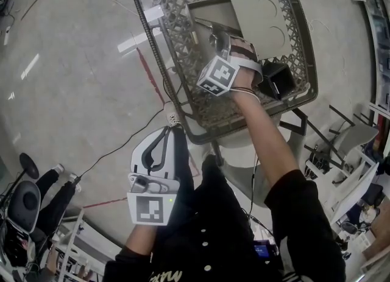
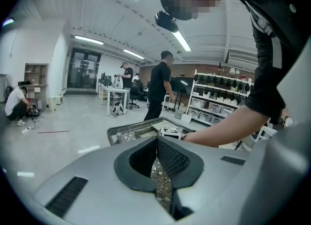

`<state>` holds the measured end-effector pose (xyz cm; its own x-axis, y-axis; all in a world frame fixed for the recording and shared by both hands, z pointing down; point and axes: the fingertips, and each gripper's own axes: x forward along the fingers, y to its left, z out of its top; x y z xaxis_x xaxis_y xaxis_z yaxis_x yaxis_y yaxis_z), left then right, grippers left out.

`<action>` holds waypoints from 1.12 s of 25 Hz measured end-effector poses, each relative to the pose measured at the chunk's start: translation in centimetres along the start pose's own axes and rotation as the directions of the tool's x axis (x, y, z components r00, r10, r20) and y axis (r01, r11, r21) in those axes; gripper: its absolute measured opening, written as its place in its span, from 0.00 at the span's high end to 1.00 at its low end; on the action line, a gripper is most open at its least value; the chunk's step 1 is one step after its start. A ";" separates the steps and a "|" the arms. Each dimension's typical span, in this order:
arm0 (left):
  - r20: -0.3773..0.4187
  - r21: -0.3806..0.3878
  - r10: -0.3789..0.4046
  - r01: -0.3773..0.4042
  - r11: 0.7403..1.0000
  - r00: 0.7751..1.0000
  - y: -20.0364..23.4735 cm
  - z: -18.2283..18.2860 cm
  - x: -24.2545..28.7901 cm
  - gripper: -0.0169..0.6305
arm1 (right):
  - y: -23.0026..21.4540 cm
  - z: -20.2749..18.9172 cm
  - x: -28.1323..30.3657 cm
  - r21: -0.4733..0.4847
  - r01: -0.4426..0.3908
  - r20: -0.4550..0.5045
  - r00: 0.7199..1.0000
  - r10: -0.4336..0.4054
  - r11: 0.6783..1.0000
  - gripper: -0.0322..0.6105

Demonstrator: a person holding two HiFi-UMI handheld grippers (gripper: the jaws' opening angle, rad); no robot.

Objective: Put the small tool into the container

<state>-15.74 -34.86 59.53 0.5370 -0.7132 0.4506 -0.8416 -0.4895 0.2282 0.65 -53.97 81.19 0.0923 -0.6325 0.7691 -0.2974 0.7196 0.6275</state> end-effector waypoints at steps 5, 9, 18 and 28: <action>0.020 0.014 0.003 -0.003 1.000 1.000 -0.1 0.6 -0.3 0.93 | 0.0 -0.1 -0.9 0.012 -0.020 0.023 1.000 0.020 1.000 0.76; 0.048 0.024 0.009 -0.010 1.000 0.999 -0.7 2.0 -0.6 0.93 | -0.6 0.5 -3.1 0.031 -0.024 0.074 0.997 0.022 0.999 0.76; 0.138 0.072 -0.012 0.002 0.997 0.990 -4.1 6.0 -2.3 0.93 | -4.2 2.0 -13.7 0.162 0.014 0.315 0.947 -0.065 0.987 0.92; 0.271 0.175 -0.040 -0.008 0.985 0.962 -9.5 11.3 -5.7 0.93 | -10.1 -1.2 -30.8 0.412 0.023 0.494 0.834 -0.245 0.911 0.93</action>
<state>-10.16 -31.78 45.00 0.5660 -0.8022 0.1899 -0.8228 -0.5640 0.0701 1.98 -41.38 51.36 -0.3196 -0.8453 0.4282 -0.6599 0.5229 0.5396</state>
